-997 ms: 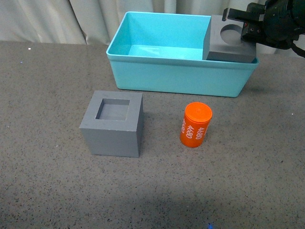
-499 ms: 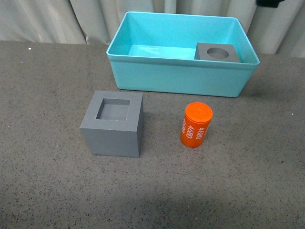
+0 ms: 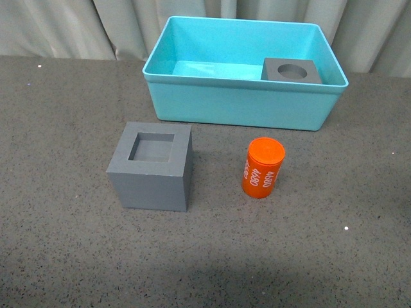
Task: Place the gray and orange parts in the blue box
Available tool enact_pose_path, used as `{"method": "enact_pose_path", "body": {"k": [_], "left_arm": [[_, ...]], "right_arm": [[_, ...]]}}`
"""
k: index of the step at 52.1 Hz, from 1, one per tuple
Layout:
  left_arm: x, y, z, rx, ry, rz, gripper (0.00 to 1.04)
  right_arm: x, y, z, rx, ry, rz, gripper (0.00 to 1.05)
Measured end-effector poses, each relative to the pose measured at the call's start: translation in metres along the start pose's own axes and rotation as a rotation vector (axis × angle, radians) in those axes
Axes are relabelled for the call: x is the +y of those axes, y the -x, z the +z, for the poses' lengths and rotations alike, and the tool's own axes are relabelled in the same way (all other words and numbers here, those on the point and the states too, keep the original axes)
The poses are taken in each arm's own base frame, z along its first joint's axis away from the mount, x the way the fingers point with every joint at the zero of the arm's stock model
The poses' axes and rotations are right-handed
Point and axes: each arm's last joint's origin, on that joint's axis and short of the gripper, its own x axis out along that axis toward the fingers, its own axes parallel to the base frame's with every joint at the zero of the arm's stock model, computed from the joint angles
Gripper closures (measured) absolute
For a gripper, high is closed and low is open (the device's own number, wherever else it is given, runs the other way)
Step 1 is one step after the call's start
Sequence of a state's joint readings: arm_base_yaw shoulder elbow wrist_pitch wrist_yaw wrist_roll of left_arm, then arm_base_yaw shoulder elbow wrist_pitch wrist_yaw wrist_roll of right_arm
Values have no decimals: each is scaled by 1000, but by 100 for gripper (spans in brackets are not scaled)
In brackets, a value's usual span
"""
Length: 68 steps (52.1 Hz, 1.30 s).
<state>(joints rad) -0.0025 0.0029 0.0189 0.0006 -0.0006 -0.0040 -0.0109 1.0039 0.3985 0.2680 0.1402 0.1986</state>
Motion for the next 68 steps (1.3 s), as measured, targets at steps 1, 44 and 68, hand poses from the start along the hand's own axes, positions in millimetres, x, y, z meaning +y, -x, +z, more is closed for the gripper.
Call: {"method": "enact_pose_path", "body": {"k": [1,44,68], "left_arm": [[0,0,0,0,0,0,7],[-10,-108,10,345,256,197,7],[-55,-201,-35,706,148,-82,7]], "right_arm": [[-1,0,-1,3,-8,-3,10],[-1,1,-1,4,-36,-1,10],[-1,1,-1,4,-36,-1,10]]}}
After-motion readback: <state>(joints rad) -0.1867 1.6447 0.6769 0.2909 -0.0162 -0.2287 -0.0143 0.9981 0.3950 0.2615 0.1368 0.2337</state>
